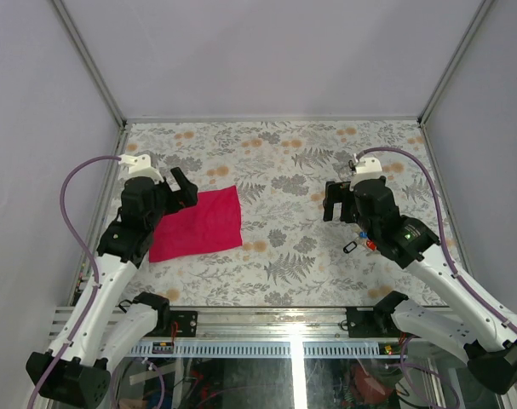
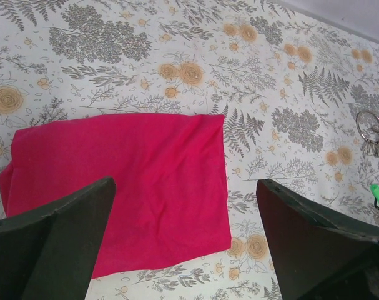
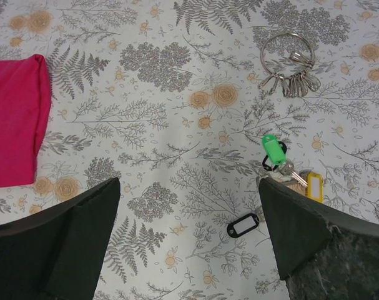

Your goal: Put the keys on the keyring

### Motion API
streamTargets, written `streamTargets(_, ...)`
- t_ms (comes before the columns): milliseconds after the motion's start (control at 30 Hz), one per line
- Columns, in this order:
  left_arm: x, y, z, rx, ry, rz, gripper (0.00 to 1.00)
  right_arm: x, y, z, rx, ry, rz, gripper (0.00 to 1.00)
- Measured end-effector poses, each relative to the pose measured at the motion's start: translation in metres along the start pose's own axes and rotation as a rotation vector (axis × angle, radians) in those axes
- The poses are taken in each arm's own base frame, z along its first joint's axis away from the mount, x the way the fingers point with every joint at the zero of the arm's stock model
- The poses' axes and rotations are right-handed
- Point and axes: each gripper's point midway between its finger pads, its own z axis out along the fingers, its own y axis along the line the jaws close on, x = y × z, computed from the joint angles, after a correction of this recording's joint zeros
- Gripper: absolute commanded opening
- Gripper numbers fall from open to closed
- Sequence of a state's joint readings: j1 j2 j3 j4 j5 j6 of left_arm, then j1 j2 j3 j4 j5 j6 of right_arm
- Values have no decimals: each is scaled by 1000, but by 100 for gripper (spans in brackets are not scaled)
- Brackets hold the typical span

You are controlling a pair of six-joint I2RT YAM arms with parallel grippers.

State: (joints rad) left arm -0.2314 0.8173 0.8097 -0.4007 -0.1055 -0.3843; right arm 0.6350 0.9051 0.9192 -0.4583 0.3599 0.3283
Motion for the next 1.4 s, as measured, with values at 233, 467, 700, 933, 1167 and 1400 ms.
streamTargets(233,-2,3,2,-22,-2,-20,100,2,-7,0,46,11,9,100)
streamTargets(467,-5,4,4,-39,-5,-35,100,-4,4,20,61,96,-39,99)
streamTargets(700,2,9,13,-71,42,-35,100,11,-22,68,75,246,91,98)
streamTargets(933,13,21,18,-117,93,-37,100,14,-86,115,184,256,315,89)
streamTargets(1167,13,19,17,-104,99,-42,100,40,-116,168,231,362,359,88)
streamTargets(1400,14,17,18,-81,112,-49,100,36,-104,217,94,392,292,88)
